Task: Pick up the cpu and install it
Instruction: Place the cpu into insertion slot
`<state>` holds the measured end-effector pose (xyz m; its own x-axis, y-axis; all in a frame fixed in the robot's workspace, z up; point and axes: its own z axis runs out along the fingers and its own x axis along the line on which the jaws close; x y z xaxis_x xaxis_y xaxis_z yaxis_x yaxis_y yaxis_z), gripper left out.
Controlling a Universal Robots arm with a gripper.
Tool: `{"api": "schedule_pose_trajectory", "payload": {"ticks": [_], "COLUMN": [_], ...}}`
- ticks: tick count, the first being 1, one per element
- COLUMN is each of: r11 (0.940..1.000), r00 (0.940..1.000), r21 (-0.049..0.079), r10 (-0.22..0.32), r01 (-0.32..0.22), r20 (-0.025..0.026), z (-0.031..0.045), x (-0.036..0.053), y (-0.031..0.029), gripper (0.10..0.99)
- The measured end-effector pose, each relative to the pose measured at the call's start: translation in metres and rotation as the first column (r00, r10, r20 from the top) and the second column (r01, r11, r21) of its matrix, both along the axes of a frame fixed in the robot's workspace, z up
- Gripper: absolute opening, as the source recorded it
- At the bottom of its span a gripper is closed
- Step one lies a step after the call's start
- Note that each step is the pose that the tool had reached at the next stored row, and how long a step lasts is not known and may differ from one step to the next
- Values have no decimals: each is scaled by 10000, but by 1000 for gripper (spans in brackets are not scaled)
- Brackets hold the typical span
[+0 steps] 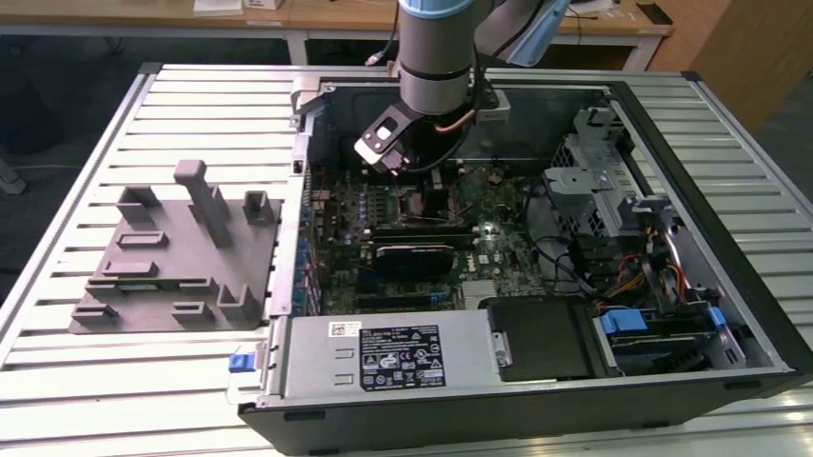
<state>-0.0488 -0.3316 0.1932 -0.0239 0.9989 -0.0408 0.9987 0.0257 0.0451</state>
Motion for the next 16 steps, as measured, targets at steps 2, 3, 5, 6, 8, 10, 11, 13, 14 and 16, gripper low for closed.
{"api": "schedule_pose_trajectory", "payload": {"ticks": [2,3,5,6,8,10,11,13,14,16], "r11": [10000,10000,10000,10000,10000,10000,10000,10000,10000,10000], "r00": [10000,10000,10000,10000,10000,10000,10000,10000,10000,10000], "r21": [7,7,7,9,7,4,5,10,10,14], "r10": [-4,-15,-39,-45,-56,-64,-65,-66,-66,-67], "r01": [4,15,39,45,56,64,65,66,66,67], "r20": [0,1,-1,-1,-4,-5,-4,-1,-1,3], "z": [0,0,0,-2,-9,-12,-13,-15,-15,-16], "x": [-1,-1,-2,-2,-2,-3,-2,-2,-2,-1], "y": [0,0,0,0,0,-1,-1,0,0,1], "gripper": [541,541,541,541,541,541,541,541,541,541]}}
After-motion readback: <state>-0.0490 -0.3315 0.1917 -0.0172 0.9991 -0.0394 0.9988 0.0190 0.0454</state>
